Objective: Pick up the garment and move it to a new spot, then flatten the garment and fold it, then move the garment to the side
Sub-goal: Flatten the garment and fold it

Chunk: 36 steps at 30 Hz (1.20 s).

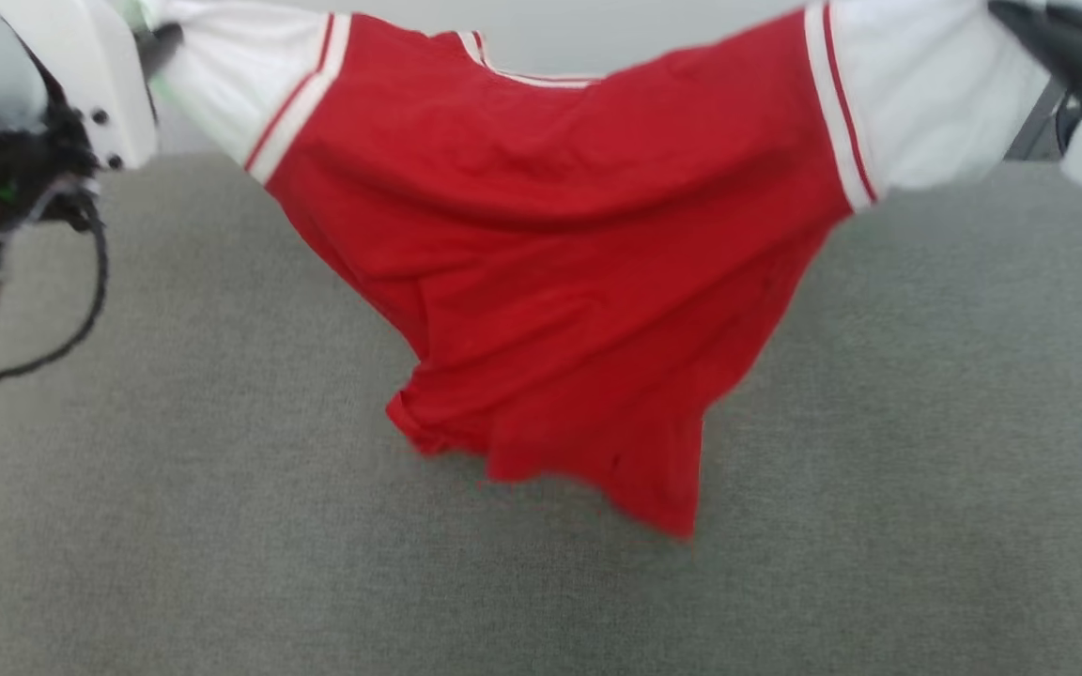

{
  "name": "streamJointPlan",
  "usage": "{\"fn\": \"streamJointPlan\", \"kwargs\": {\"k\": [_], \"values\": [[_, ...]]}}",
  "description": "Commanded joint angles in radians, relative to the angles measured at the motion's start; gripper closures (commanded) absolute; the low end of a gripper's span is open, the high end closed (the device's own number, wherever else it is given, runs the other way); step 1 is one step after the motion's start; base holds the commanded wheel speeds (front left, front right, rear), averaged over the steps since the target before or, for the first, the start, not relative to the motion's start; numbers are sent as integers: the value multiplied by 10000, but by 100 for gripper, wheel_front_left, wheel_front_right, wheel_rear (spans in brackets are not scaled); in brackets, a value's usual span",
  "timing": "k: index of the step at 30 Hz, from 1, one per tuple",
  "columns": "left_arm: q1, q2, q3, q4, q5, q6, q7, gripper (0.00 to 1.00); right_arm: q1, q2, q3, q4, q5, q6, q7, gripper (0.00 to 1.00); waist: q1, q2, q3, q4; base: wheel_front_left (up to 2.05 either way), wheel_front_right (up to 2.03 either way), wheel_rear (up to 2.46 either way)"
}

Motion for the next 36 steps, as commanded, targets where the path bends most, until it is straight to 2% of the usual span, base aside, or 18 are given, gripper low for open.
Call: {"fn": "streamJointPlan", "kwargs": {"k": [1, 8, 13, 16, 19, 21, 25, 31, 36], "values": [[-225, 92, 85, -100, -10, 103, 68, 100, -335, 117, 14, 67, 32, -1, -141, 100, 0, 0, -286, -108, 0, 0, 0], [-707, 173, 120, -418, 120, 217, 206, 100, -1264, 359, 257, 299, 26, 0, -143, 100, 0, 0, -487, -153, 0, 0, 0], [-1137, 22, 86, -354, 209, 276, 248, 100, -1937, 614, 406, 804, -89, -1, -413, 100, 0, 0, -388, -166, 0, 0, 0], [-1413, -131, 96, -177, 317, 206, -8, 100, -2344, 695, 506, 1320, -360, -1, -744, 100, 0, 0, -163, -143, 0, 0, 0], [-1900, -473, 59, 306, 525, 66, -583, 100, -3073, 870, 598, 2260, -1043, -1, -1784, 100, 0, 0, 328, -107, 0, 0, 0], [-2314, -651, 100, 633, 758, 6, -1170, 100, -3456, 929, 854, 2797, -1446, -1, -2332, 100, 0, 0, 716, -82, 0, 0, 0], [-3256, -1081, 142, 1422, 1363, -218, -2738, 100, -4606, 1035, 952, 3984, -2513, -1, -4130, 100, 0, 0, 1554, -41, 0, 0, 0], [-4865, -1668, 175, 2771, 2423, -536, -5927, 100, -6276, 1398, 688, 5776, -4536, -1, -7245, 100, 0, 0, 2543, 28, 0, 0, 0], [-5737, -1983, 138, 3667, 3116, -827, -8532, 100, -7257, 1591, 219, 6829, -6358, -1, -9164, 100, 0, 0, 3098, 110, 0, 0, 0]]}}
